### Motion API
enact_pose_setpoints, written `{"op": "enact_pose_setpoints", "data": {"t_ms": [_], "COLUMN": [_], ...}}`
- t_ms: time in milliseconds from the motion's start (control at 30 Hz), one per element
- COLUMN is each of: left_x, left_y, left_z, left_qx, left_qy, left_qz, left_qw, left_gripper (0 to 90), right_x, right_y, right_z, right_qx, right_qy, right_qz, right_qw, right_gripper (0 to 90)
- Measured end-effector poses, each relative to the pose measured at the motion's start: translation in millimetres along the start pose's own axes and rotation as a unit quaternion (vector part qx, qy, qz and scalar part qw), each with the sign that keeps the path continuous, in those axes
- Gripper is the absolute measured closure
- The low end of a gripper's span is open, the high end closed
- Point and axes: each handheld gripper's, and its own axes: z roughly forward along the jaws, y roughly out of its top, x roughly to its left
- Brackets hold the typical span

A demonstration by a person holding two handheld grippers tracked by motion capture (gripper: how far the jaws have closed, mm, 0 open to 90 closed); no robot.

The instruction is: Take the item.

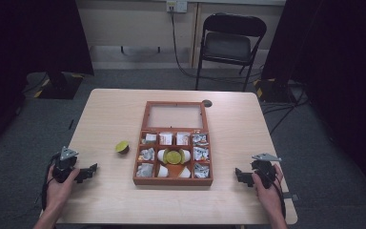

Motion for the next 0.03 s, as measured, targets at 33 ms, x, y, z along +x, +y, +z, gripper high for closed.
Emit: {"op": "enact_pose_setpoints", "data": {"t_ms": [33], "left_x": [0.3], "left_y": [0.1], "left_z": [0.3], "left_qx": [0.001], "left_qy": [0.000], "left_qz": [0.000], "left_qw": [1.0000], "left_gripper": [8.0], "right_x": [-0.1], "right_y": [0.0], "right_z": [0.0], "right_qx": [0.000], "right_qy": [0.000], "right_qz": [0.000], "right_qw": [1.0000], "right_gripper": [0.0]}}
